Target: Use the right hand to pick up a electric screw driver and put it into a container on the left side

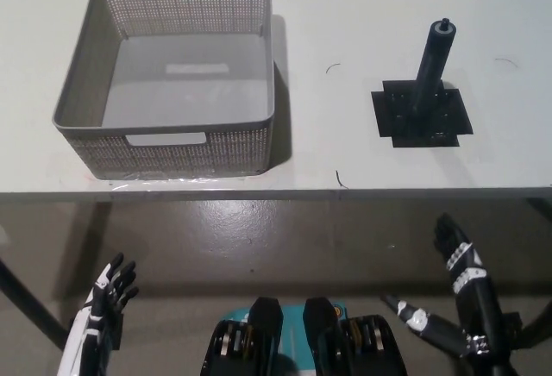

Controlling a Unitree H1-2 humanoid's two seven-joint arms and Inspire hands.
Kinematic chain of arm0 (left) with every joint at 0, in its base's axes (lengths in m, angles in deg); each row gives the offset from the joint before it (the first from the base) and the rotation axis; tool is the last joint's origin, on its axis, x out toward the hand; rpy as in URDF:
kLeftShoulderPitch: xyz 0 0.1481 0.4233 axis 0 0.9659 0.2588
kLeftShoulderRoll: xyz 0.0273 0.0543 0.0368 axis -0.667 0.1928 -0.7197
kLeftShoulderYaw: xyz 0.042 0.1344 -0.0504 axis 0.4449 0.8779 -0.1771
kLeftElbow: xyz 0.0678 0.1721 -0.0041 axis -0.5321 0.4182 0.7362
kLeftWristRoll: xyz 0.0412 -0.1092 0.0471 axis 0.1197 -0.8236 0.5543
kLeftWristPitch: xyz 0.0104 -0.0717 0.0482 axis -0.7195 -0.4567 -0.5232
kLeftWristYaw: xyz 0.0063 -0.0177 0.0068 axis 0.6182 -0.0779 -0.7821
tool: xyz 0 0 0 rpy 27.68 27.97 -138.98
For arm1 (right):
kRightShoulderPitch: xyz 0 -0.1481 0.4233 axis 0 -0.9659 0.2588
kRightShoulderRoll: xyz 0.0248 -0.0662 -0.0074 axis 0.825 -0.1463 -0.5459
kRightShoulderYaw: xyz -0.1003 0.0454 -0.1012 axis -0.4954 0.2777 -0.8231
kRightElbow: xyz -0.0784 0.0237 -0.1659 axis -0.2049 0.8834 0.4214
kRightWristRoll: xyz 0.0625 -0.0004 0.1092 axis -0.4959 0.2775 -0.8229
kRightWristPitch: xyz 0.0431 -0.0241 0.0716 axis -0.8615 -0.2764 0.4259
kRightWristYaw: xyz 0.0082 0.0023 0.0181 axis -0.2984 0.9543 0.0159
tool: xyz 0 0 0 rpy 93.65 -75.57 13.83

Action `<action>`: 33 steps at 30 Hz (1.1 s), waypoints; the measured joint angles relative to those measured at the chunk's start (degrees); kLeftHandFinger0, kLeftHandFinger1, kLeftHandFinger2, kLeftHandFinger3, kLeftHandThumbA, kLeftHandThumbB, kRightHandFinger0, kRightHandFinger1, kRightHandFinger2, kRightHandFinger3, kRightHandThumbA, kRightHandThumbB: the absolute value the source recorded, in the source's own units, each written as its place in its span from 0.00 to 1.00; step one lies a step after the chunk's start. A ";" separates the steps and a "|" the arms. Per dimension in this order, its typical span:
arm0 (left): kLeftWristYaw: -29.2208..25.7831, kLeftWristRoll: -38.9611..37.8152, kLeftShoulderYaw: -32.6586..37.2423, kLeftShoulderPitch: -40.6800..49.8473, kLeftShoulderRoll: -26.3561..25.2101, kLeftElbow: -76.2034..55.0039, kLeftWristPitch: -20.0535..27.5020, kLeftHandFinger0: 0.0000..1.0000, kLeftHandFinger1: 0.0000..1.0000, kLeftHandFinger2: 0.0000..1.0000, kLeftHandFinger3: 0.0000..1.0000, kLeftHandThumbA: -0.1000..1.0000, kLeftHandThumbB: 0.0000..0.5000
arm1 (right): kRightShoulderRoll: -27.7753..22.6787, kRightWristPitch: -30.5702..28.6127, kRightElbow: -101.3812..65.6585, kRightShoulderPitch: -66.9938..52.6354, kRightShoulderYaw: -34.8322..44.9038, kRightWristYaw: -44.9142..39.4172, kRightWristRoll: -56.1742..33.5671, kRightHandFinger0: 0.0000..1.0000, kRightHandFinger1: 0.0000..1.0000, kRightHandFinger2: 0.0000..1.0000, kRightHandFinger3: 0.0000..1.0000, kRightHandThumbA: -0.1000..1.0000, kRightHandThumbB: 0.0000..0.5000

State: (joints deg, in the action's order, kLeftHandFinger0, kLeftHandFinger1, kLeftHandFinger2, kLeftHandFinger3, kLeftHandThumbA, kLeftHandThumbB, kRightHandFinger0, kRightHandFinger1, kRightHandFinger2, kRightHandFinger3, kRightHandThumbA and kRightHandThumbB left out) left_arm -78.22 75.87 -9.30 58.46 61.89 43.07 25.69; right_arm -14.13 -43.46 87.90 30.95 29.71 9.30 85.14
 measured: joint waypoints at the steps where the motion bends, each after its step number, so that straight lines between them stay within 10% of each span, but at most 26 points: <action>1: 0.10 -0.08 0.00 0.02 -0.08 0.00 0.10 1.00 1.00 1.00 1.00 1.00 0.27 | -0.02 0.05 -0.85 0.51 0.34 0.13 0.28 1.00 1.00 1.00 1.00 1.00 0.74; 33: 1.00 -0.57 0.05 0.71 0.09 0.15 2.31 1.00 1.00 1.00 1.00 1.00 0.13 | -4.18 11.45 5.70 26.24 9.63 3.24 -3.45 1.00 1.00 1.00 1.00 1.00 0.71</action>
State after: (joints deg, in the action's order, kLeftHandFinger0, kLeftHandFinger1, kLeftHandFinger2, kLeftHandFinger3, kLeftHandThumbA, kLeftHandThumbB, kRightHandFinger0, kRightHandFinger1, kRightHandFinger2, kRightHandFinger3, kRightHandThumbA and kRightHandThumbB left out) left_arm -77.22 75.30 -9.25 59.17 61.98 43.22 28.01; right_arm -18.30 -32.02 93.60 57.18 39.33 12.54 81.68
